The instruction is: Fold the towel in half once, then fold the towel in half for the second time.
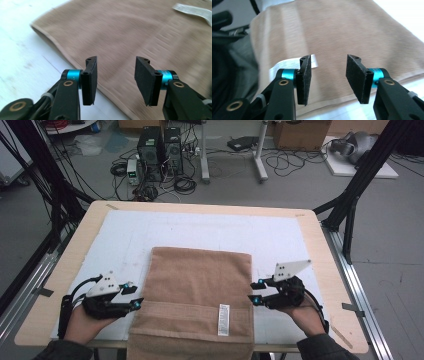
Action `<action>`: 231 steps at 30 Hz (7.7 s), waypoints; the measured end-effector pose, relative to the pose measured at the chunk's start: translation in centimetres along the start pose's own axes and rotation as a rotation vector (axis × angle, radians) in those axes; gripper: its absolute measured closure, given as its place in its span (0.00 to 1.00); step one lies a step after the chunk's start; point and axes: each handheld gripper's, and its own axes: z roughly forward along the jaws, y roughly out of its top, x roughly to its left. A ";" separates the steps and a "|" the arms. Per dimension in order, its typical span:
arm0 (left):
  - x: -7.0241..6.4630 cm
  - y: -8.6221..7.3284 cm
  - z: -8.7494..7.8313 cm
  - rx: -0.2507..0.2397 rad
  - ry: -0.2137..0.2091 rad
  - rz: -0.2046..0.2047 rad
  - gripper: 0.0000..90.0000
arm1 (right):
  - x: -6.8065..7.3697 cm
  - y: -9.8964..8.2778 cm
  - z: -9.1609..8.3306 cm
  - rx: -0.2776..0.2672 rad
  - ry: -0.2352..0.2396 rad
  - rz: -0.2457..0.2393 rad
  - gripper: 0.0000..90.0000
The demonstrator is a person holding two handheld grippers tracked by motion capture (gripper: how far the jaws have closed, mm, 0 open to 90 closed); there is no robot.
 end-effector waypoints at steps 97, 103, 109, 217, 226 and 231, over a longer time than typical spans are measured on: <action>4.3 0.0 6.0 0.053 0.003 -0.040 0.96 | -5.1 -0.1 6.2 0.139 -0.116 0.014 0.95; 3.6 1.3 3.8 -0.004 -0.005 -0.022 0.96 | -4.4 1.1 4.3 0.091 -0.114 -0.013 0.95; 1.7 1.3 1.2 -0.023 -0.024 0.000 0.96 | -2.4 2.5 1.8 0.063 -0.080 -0.072 0.94; 3.3 1.6 4.5 -0.070 0.017 -0.116 0.43 | -5.5 2.2 5.6 0.065 -0.147 0.055 0.32; 6.5 4.5 5.2 -0.067 0.057 -0.127 0.43 | -8.3 4.8 5.4 0.083 -0.178 0.068 0.34; 9.1 4.9 6.6 -0.058 0.086 -0.175 0.43 | -10.4 5.9 5.4 0.071 -0.210 0.093 0.34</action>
